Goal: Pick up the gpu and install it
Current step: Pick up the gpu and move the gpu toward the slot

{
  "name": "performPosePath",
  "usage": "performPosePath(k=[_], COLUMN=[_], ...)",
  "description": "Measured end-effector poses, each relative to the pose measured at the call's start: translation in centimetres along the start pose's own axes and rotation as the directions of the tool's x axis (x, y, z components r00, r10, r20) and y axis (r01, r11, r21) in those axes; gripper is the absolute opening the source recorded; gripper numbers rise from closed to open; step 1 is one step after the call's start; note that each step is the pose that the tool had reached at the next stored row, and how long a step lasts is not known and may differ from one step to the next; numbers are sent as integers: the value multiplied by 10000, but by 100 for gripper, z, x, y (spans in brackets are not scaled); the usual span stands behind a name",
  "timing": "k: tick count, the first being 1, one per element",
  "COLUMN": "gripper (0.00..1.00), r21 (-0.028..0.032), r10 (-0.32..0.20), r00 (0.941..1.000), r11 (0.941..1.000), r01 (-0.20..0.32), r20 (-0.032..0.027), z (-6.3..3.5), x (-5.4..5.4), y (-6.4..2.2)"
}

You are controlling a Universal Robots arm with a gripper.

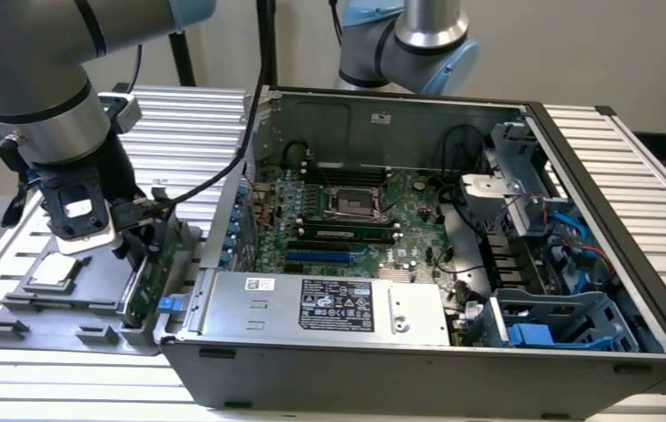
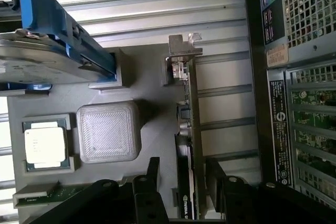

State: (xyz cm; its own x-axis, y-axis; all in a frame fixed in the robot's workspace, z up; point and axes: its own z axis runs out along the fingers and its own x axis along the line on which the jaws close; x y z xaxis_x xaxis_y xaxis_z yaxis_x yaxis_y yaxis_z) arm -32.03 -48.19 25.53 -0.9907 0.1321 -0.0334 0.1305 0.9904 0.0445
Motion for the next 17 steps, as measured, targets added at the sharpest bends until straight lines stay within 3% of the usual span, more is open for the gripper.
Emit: performPosePath(k=[7,17], gripper=[48,48], r21=[67,95], r10=[-2,-1], r00=[10000,10000], r11=[10000,10000], r01=[2,1], r20=[8,11], z=[126,146], x=[6,1], y=[0,8])
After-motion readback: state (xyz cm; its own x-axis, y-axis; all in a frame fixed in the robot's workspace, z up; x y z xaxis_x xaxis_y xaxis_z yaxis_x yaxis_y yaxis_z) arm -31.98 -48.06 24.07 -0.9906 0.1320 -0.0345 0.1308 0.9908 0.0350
